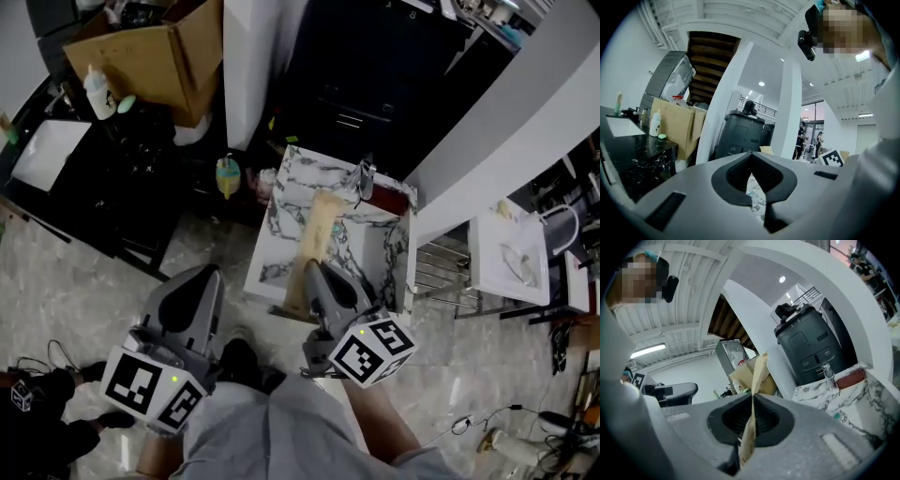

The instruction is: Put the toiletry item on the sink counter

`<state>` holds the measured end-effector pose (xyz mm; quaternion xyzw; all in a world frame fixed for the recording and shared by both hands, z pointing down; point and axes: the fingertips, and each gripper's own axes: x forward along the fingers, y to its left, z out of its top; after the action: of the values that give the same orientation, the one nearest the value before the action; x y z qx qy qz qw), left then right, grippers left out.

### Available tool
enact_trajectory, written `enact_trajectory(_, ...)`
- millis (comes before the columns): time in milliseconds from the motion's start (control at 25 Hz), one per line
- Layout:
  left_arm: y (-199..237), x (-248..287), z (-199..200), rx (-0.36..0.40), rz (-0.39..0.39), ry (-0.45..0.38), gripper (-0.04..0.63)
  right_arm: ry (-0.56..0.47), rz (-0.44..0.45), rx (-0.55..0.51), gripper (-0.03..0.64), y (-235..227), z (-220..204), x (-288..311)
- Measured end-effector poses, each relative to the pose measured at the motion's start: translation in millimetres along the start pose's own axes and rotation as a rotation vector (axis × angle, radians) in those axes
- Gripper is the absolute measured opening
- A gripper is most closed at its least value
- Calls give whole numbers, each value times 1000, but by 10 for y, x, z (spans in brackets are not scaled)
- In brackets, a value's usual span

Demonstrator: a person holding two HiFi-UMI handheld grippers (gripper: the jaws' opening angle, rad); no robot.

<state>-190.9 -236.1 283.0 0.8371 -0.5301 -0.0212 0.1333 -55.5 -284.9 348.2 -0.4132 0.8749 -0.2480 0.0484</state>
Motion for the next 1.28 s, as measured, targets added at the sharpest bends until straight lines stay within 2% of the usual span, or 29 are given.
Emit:
enact_trajectory(600, 536, 423, 61, -10, -106, 34, 5, 39, -101, 83, 3, -319, -318, 652)
enact_trajectory(1280, 999, 814, -40, -2, -160, 90, 5, 129, -186, 144, 3, -905, -842, 1455)
